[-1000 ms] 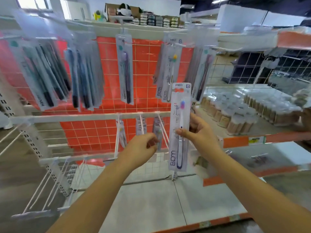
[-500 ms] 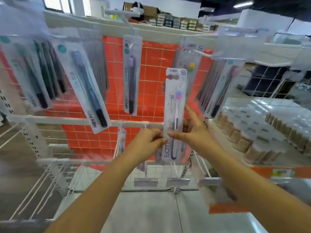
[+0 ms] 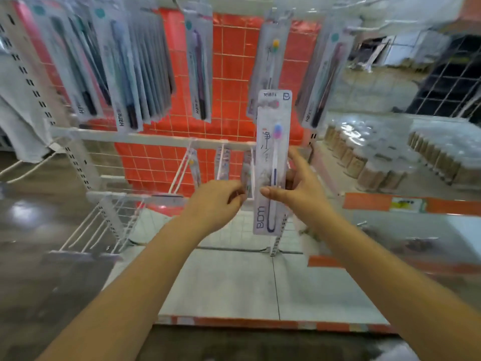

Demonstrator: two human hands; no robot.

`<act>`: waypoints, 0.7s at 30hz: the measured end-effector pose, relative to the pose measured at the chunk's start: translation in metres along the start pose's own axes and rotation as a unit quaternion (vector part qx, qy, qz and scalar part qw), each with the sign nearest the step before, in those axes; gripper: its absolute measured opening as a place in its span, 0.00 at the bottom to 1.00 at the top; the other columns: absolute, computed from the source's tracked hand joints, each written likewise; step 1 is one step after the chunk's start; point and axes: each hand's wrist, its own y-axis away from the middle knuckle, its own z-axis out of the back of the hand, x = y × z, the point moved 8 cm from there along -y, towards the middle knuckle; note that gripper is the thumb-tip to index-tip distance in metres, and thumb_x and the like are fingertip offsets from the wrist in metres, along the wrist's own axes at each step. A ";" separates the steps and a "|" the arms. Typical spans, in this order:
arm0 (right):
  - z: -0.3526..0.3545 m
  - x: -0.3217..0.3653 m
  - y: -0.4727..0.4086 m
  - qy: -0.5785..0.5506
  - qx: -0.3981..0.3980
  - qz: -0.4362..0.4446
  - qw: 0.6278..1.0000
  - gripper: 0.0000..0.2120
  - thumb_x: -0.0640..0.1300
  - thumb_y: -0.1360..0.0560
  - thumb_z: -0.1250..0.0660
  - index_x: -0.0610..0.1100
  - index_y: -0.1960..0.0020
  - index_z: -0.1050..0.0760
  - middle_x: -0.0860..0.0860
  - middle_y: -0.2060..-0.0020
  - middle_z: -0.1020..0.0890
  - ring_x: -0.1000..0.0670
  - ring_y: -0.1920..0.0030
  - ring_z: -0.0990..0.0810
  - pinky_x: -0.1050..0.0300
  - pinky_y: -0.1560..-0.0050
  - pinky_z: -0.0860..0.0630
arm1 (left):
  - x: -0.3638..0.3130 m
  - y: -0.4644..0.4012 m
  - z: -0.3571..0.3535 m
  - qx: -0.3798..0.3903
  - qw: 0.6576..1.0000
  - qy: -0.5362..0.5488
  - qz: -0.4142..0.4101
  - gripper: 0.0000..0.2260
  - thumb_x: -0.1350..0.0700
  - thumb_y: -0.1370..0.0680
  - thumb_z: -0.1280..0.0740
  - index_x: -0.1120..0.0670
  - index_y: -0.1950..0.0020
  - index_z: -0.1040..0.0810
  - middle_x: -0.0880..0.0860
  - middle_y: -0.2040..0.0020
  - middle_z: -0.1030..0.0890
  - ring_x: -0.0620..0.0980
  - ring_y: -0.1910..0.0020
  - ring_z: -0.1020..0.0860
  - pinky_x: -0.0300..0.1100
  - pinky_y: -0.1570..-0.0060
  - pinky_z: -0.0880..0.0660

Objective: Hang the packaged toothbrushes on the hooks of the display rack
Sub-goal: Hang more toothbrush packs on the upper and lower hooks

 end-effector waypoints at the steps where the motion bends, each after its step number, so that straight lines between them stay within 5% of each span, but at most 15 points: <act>1: 0.001 -0.004 0.014 0.000 0.000 -0.004 1.000 0.35 0.30 0.33 0.27 0.48 0.31 0.36 0.45 0.51 0.17 0.49 0.54 0.16 0.53 0.54 0.19 | -0.004 0.013 -0.009 0.007 1.000 -0.003 0.003 0.07 0.55 0.21 0.38 0.56 0.51 0.22 0.53 0.58 0.21 0.54 0.57 0.24 0.48 0.56 0.27; 11: 0.010 -0.083 0.095 -0.015 -0.023 -0.059 0.998 0.35 0.30 0.33 0.28 0.45 0.31 0.36 0.45 0.53 0.17 0.52 0.56 0.17 0.55 0.53 0.19 | -0.008 0.082 -0.085 0.037 0.997 -0.057 -0.021 0.09 0.56 0.21 0.41 0.57 0.49 0.23 0.54 0.53 0.20 0.55 0.54 0.24 0.45 0.57 0.32; 17: 0.013 -0.154 0.090 0.007 -0.064 -0.059 0.996 0.32 0.32 0.33 0.27 0.53 0.36 0.35 0.53 0.56 0.17 0.54 0.55 0.16 0.58 0.53 0.19 | 0.027 0.065 -0.152 0.043 0.962 -0.259 -0.077 0.10 0.57 0.19 0.46 0.55 0.47 0.26 0.54 0.51 0.22 0.56 0.52 0.25 0.42 0.59 0.38; 21: 0.009 -0.212 0.075 0.055 -0.098 -0.023 0.993 0.31 0.36 0.33 0.26 0.58 0.39 0.35 0.53 0.53 0.17 0.53 0.53 0.17 0.56 0.52 0.20 | 0.061 0.041 -0.213 0.034 0.957 -0.266 -0.107 0.09 0.58 0.21 0.45 0.55 0.47 0.26 0.53 0.51 0.22 0.56 0.51 0.25 0.42 0.59 0.38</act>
